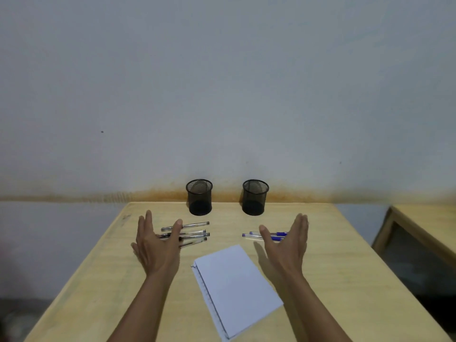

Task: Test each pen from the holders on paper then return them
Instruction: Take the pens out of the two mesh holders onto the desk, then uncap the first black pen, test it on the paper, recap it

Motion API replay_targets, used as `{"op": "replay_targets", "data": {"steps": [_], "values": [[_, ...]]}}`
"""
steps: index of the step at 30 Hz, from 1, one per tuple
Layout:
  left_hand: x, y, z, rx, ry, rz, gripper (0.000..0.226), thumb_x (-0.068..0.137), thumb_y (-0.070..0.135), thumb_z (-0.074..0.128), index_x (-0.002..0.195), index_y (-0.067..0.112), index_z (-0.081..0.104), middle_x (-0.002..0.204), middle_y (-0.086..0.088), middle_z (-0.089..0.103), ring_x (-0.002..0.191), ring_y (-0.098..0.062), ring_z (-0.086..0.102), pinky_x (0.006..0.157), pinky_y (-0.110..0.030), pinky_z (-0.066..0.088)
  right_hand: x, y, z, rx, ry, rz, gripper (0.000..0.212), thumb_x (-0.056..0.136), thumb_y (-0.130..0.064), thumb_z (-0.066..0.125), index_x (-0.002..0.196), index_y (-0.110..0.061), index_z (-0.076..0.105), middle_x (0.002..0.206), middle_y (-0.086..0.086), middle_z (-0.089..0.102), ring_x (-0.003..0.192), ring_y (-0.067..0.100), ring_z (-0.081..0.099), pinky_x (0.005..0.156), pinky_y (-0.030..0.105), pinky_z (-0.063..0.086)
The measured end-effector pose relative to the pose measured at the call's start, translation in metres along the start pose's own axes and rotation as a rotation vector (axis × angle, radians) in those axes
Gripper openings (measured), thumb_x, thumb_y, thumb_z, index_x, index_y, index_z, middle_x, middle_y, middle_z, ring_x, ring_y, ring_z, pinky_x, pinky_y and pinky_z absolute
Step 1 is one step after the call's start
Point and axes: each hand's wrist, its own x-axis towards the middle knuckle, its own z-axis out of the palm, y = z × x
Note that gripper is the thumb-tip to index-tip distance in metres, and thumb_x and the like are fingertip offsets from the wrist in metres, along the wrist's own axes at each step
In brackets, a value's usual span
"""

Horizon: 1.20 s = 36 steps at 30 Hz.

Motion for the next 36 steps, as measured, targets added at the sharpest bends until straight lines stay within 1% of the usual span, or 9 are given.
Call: {"op": "replay_targets", "data": {"steps": [4, 6, 9, 10, 12, 14, 17, 23, 36], "values": [[-0.018, 0.014, -0.023, -0.081, -0.017, 0.037, 0.078, 0.082, 0.044, 0.076, 0.148, 0.03, 0.037, 0.158, 0.003, 0.032, 0.143, -0.02, 0.031, 0.117, -0.047, 0.029, -0.019, -0.012, -0.014, 0.134, -0.087, -0.042, 0.095, 0.091, -0.045, 0.071, 0.162, -0.018, 0.014, 0.171, -0.002, 0.013, 0.156, 0.015, 0.013, 0.121, 0.03, 0.019], [-0.03, 0.023, -0.036, -0.118, -0.062, 0.056, 0.069, 0.085, 0.033, 0.075, 0.146, 0.025, 0.044, 0.154, 0.001, 0.038, 0.136, -0.016, 0.039, 0.109, -0.029, 0.035, -0.031, -0.018, -0.02, 0.173, -0.121, -0.064, 0.083, 0.091, -0.041, 0.072, 0.158, -0.019, 0.028, 0.164, -0.002, 0.03, 0.15, 0.017, 0.029, 0.113, 0.029, 0.029], [-0.047, 0.024, -0.048, -0.056, -0.119, 0.09, 0.057, 0.088, 0.021, 0.073, 0.14, 0.018, 0.051, 0.143, 0.002, 0.048, 0.108, -0.004, 0.045, 0.079, 0.004, 0.032, -0.051, -0.025, -0.021, 0.151, -0.206, -0.133, 0.057, 0.092, -0.034, 0.072, 0.144, -0.023, 0.05, 0.143, -0.005, 0.053, 0.133, 0.015, 0.048, 0.101, 0.025, 0.035], [-0.052, 0.019, -0.051, -0.016, -0.139, 0.106, 0.054, 0.088, 0.019, 0.072, 0.138, 0.019, 0.053, 0.138, 0.005, 0.049, 0.102, -0.001, 0.045, 0.071, 0.007, 0.031, -0.058, -0.027, -0.018, 0.128, -0.235, -0.164, 0.049, 0.092, -0.032, 0.072, 0.138, -0.024, 0.056, 0.135, -0.007, 0.058, 0.127, 0.013, 0.053, 0.098, 0.024, 0.037], [-0.062, 0.009, -0.06, 0.058, -0.158, 0.114, 0.051, 0.087, 0.024, 0.072, 0.135, 0.025, 0.053, 0.133, 0.01, 0.05, 0.106, -0.004, 0.051, 0.081, 0.002, 0.036, -0.068, -0.033, -0.007, 0.089, -0.309, -0.215, 0.037, 0.093, -0.032, 0.071, 0.128, -0.025, 0.065, 0.122, -0.009, 0.065, 0.114, 0.009, 0.059, 0.096, 0.024, 0.043], [-0.064, -0.007, -0.068, 0.265, -0.168, 0.161, 0.052, 0.084, 0.037, 0.072, 0.133, 0.03, 0.053, 0.136, 0.005, 0.054, 0.124, -0.017, 0.052, 0.102, -0.029, 0.044, -0.071, -0.041, 0.011, 0.042, -0.383, -0.284, 0.028, 0.094, -0.033, 0.069, 0.121, -0.025, 0.07, 0.111, -0.01, 0.07, 0.106, 0.008, 0.062, 0.095, 0.027, 0.047], [-0.054, -0.032, -0.072, 0.575, -0.233, 0.202, 0.06, 0.086, 0.052, 0.065, 0.136, 0.021, 0.055, 0.144, -0.006, 0.053, 0.137, -0.026, 0.042, 0.113, -0.049, 0.032, -0.066, -0.054, 0.049, -0.067, -0.465, -0.412, 0.026, 0.097, -0.034, 0.064, 0.118, -0.023, 0.072, 0.108, -0.007, 0.073, 0.107, 0.014, 0.059, 0.093, 0.03, 0.046], [-0.037, -0.053, -0.082, 0.769, -0.294, 0.232, 0.084, 0.082, 0.076, 0.025, 0.138, 0.019, 0.052, 0.15, -0.007, 0.045, 0.145, -0.023, 0.03, 0.118, -0.05, 0.019, -0.049, -0.082, 0.12, -0.353, -0.596, -0.627, 0.028, 0.099, -0.031, 0.058, 0.122, -0.023, 0.072, 0.118, 0.005, 0.069, 0.117, 0.028, 0.051, 0.091, 0.039, 0.043], [-0.037, -0.054, -0.086, 0.74, -0.342, 0.185, 0.077, 0.09, 0.073, 0.028, 0.147, 0.023, 0.039, 0.161, 0.0, 0.028, 0.151, -0.017, 0.013, 0.122, -0.045, 0.006, -0.045, -0.094, 0.147, -0.569, -0.6, -0.792, 0.025, 0.098, -0.037, 0.057, 0.11, -0.023, 0.074, 0.114, 0.001, 0.065, 0.111, 0.024, 0.052, 0.083, 0.036, 0.036]]}}
